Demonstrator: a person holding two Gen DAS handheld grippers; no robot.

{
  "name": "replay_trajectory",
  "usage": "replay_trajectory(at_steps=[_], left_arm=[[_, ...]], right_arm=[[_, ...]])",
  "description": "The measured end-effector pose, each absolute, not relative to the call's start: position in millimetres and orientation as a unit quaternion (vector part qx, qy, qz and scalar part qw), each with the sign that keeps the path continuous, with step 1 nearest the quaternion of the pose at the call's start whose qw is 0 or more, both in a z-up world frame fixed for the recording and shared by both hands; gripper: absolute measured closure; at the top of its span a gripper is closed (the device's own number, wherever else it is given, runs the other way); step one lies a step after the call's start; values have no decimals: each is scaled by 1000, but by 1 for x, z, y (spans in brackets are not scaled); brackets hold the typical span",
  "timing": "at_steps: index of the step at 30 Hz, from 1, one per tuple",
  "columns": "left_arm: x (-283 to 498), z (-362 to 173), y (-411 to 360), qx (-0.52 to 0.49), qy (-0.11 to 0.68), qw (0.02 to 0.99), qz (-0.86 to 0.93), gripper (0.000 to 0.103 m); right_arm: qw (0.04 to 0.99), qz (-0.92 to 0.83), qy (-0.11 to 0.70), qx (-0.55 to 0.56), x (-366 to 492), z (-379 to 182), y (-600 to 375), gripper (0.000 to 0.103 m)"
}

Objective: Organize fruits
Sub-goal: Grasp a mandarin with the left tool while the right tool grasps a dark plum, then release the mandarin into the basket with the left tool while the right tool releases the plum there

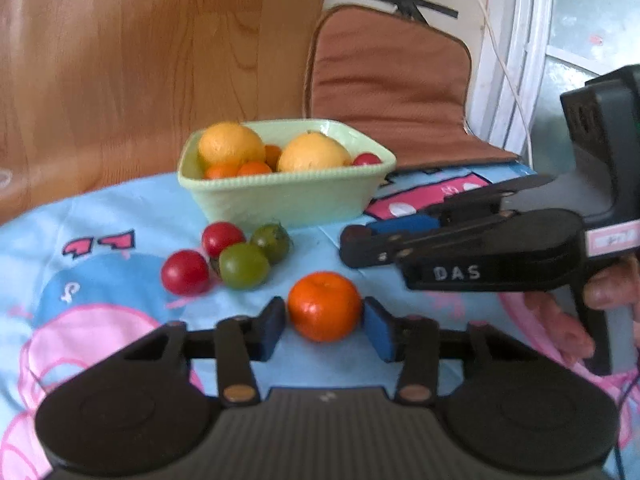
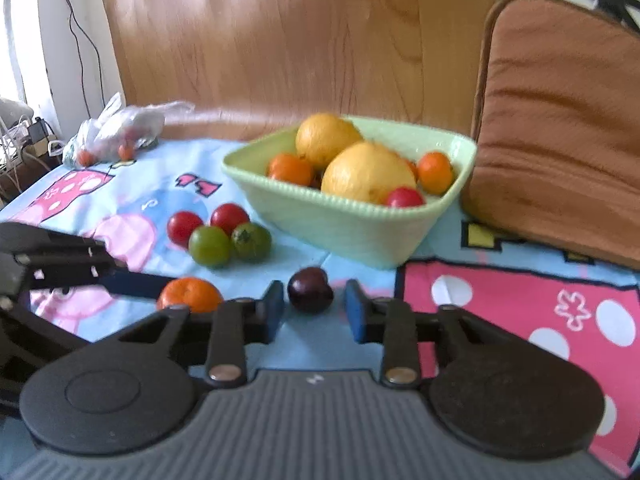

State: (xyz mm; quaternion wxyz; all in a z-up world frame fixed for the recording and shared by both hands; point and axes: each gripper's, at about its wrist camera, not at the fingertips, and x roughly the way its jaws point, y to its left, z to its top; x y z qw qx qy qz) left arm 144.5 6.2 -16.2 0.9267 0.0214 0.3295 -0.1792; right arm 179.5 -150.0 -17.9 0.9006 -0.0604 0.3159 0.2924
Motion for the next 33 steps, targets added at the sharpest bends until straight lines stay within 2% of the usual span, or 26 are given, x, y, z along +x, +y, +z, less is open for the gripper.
replay_trajectory(at_steps=[20, 33], left_arm=[[69, -10, 25, 2, 334, 932, -140, 63], [54, -17, 21, 19, 320, 939, -124, 60]], right_arm=[[898, 314, 290, -100, 45, -16, -138, 76], [913, 285, 269, -117, 25, -29, -129, 72]])
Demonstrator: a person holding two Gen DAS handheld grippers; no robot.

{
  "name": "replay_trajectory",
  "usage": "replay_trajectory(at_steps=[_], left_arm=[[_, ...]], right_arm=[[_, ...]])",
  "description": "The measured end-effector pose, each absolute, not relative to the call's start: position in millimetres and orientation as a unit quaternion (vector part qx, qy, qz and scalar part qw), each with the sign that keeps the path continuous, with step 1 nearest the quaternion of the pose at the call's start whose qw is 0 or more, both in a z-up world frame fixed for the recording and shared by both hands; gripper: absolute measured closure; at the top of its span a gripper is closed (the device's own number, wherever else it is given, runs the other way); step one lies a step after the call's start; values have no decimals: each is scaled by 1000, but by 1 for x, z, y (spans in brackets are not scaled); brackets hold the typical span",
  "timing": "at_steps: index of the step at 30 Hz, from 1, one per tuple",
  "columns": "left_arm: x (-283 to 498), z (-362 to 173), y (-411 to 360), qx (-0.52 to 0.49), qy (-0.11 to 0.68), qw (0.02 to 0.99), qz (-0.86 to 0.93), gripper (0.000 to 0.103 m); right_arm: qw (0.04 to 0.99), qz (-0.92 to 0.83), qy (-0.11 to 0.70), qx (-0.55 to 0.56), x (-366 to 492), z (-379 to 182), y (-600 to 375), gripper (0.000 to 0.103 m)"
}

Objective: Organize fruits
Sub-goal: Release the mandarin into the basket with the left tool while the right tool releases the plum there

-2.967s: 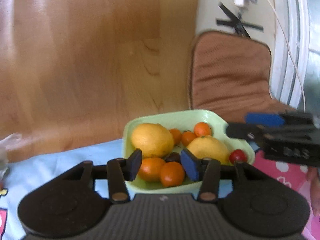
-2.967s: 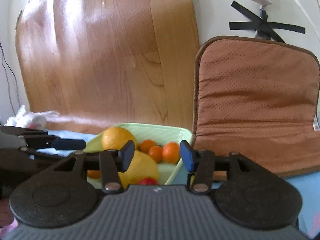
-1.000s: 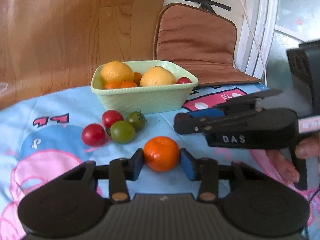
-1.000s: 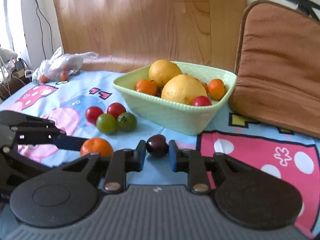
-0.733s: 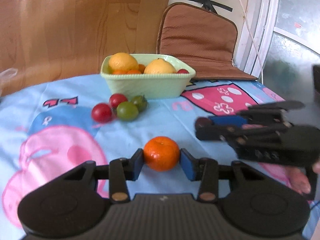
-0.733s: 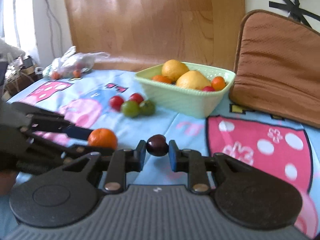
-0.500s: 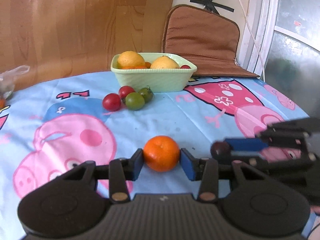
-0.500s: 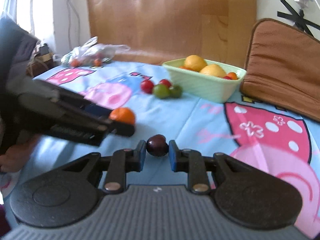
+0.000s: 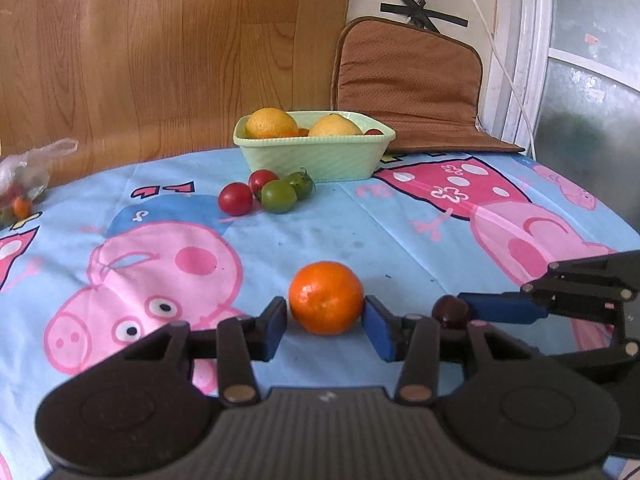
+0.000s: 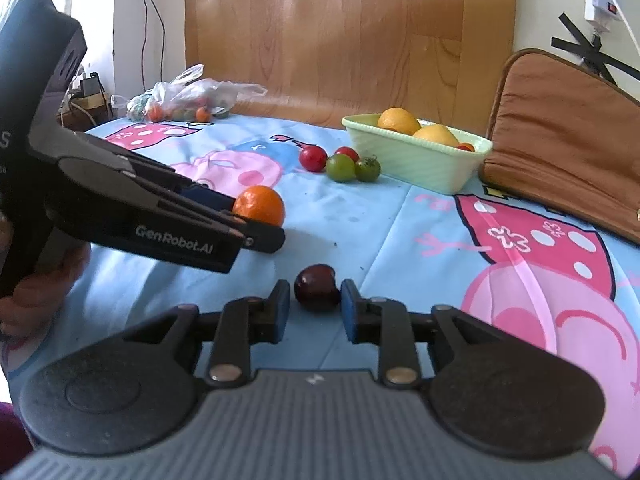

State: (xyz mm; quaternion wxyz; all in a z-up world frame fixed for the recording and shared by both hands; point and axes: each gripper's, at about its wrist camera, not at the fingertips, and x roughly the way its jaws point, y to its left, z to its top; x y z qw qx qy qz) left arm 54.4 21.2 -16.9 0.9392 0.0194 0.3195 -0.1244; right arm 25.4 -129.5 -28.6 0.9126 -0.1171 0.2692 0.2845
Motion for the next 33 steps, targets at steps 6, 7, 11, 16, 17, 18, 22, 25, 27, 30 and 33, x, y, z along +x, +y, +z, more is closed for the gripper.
replay_trajectory(at_steps=[6, 7, 11, 16, 17, 18, 22, 25, 27, 30, 33], left_arm=[[55, -17, 22, 18, 317, 940, -127, 65], [55, -17, 22, 18, 318, 939, -127, 65], [60, -12, 25, 2, 324, 936, -140, 65], [78, 0, 25, -3, 319, 937, -140, 65], [83, 2, 25, -2, 319, 938, -138, 65], [89, 5, 25, -1, 319, 938, -137, 65], [120, 24, 24, -2, 304, 943, -136, 65], [150, 37, 19, 2, 287, 948, -136, 65], [168, 42, 14, 4, 283, 950, -133, 65], [201, 43, 7, 7, 279, 952, -128, 65], [230, 39, 3, 12, 287, 951, -118, 64]], right_arm=[[913, 285, 266, -120, 22, -28, -129, 76], [913, 285, 267, -118, 22, -28, -129, 76], [914, 290, 268, -94, 28, -25, -133, 76], [920, 288, 253, -82, 41, -12, -136, 76], [921, 288, 250, -83, 46, -11, -137, 76], [922, 286, 246, -84, 51, -8, -137, 76], [930, 279, 227, -81, 77, 2, -142, 76], [938, 267, 211, -67, 104, 12, -148, 76], [944, 255, 204, -57, 125, 16, -151, 76], [948, 242, 200, -44, 155, 17, -157, 76], [953, 228, 198, -35, 181, 17, -161, 76]])
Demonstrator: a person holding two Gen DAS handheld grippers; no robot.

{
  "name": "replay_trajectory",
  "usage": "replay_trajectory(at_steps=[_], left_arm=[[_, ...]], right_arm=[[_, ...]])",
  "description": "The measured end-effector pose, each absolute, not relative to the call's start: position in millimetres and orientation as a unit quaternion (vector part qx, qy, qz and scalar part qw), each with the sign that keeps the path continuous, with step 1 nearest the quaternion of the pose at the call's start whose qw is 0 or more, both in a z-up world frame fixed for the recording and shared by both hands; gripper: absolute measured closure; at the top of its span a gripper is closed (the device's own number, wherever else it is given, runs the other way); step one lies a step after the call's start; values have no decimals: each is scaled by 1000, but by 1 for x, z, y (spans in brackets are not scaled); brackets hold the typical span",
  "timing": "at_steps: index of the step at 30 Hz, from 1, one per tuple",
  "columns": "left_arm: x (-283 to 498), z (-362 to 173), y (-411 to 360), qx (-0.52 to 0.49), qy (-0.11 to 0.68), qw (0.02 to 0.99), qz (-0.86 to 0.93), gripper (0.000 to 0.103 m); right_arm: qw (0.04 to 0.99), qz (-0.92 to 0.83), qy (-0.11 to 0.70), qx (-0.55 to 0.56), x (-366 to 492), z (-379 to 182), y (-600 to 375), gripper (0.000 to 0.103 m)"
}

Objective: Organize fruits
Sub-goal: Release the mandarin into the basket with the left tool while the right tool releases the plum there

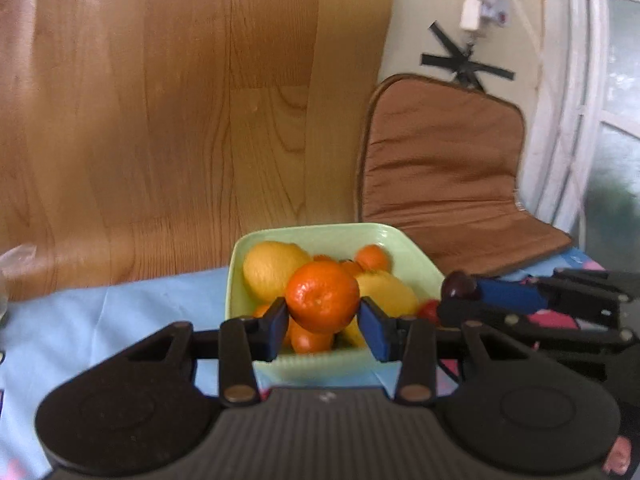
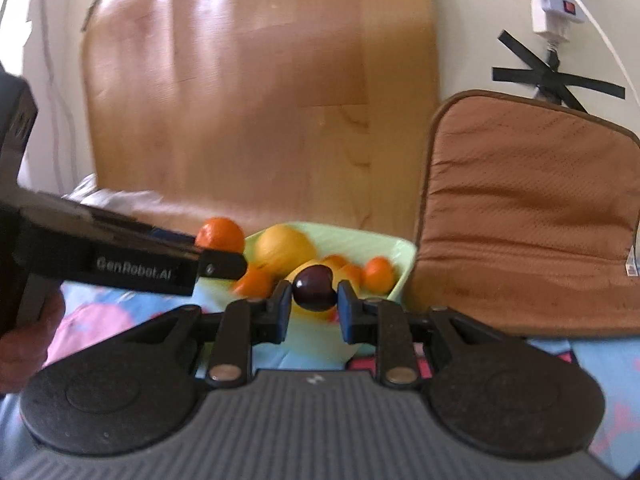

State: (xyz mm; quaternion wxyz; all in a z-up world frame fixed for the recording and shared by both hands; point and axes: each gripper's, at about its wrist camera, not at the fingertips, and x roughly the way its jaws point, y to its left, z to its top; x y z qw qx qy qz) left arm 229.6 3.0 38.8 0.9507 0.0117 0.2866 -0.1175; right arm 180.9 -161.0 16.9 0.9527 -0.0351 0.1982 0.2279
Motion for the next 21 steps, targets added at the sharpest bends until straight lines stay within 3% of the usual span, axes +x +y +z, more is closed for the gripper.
replay_trajectory(at_steps=[4, 8, 21], left_arm=[[259, 27, -2, 12, 306, 946, -108, 64], [262, 23, -3, 20, 300, 949, -98, 50], [198, 39, 79, -52, 279, 957, -64, 51]], right_arm=[[955, 213, 207, -18, 215, 13, -164, 75], [955, 205, 214, -13, 234, 4, -165, 68], [950, 243, 196, 29, 180, 18, -168, 69]])
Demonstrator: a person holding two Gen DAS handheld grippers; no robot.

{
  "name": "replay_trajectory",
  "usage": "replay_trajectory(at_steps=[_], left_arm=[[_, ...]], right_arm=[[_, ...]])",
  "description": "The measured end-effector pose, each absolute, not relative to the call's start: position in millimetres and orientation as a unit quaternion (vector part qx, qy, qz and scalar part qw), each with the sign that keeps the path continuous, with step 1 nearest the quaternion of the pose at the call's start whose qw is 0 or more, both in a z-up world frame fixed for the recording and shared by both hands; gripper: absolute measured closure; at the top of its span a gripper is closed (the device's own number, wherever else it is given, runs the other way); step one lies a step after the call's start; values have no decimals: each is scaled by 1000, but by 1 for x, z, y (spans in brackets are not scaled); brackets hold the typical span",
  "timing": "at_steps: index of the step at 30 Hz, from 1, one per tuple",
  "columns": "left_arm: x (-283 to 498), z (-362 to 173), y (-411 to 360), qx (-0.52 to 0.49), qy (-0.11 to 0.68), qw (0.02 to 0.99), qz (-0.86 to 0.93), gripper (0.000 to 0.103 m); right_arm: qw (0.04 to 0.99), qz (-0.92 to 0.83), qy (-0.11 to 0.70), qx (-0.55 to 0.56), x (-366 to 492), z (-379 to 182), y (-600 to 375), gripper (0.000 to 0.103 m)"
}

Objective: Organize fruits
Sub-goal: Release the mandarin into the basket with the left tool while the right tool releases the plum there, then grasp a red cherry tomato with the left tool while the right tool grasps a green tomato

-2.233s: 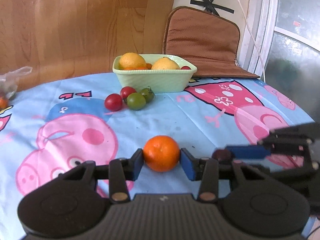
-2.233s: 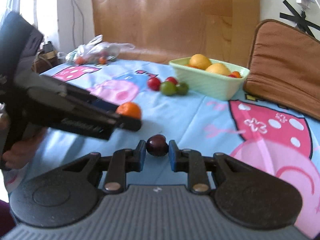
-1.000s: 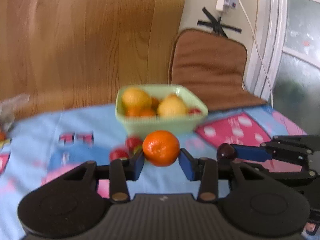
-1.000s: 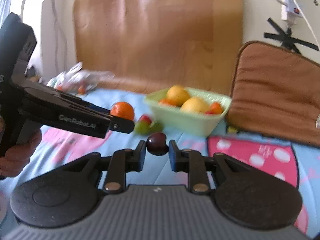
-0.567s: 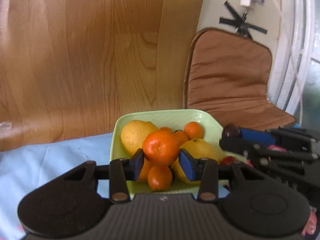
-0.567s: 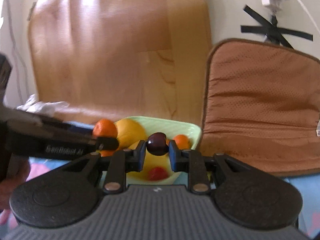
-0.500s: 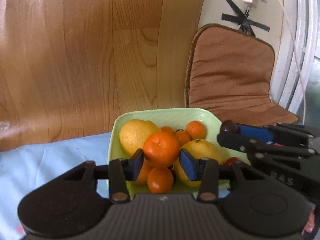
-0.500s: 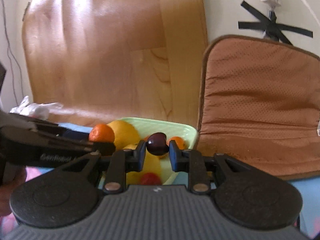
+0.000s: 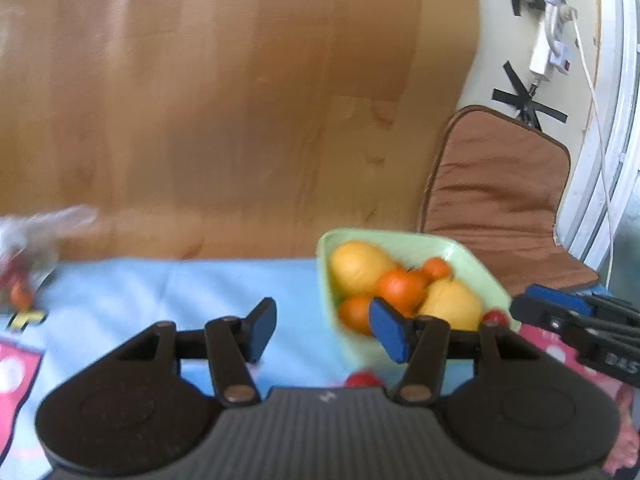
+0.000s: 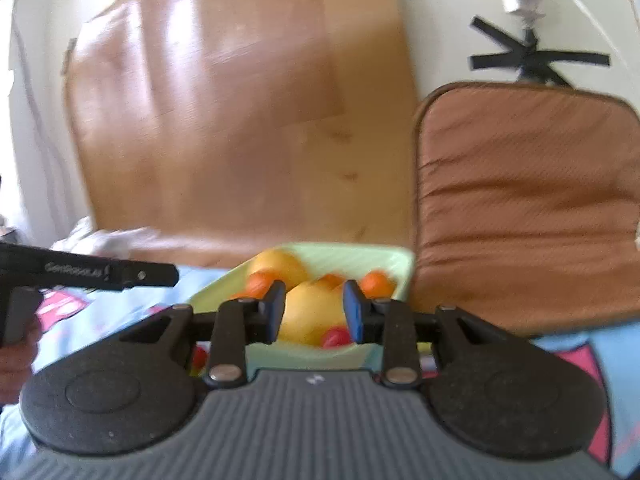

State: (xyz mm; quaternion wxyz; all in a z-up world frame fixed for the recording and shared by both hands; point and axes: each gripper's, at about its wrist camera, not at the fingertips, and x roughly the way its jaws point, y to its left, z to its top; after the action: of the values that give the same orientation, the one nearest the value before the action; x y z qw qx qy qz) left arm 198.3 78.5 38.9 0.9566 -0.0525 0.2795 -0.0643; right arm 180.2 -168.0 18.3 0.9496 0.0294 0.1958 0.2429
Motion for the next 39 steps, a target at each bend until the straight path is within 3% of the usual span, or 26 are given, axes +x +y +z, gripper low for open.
replay_trajectory(at_steps=[8, 16, 18, 20, 22, 24, 26, 39], left_arm=[[177, 3, 100, -96, 342, 928, -114, 51], [196, -12, 101, -137, 355, 913, -146, 54], [201, -14, 104, -153, 355, 909, -157, 63], [203, -16, 105, -164, 353, 907, -161, 66], [203, -17, 104, -163, 349, 909, -161, 68], [201, -18, 103, -162, 351, 909, -160, 72], [197, -18, 104, -167, 353, 907, -158, 72], [115, -8, 85, -146, 340, 914, -163, 72]], right_arm=[[905, 327, 266, -61, 148, -8, -117, 69], [889, 327, 306, -98, 169, -19, -78, 68], [891, 319, 308, -96, 178, -21, -75, 65], [892, 319, 307, -92, 180, -22, -73, 58], [894, 314, 308, -89, 182, -22, -70, 58], [894, 312, 309, -88, 181, -23, -71, 61], [898, 305, 306, -86, 181, -23, -72, 72], [908, 296, 290, -65, 101, -15, -121, 72]])
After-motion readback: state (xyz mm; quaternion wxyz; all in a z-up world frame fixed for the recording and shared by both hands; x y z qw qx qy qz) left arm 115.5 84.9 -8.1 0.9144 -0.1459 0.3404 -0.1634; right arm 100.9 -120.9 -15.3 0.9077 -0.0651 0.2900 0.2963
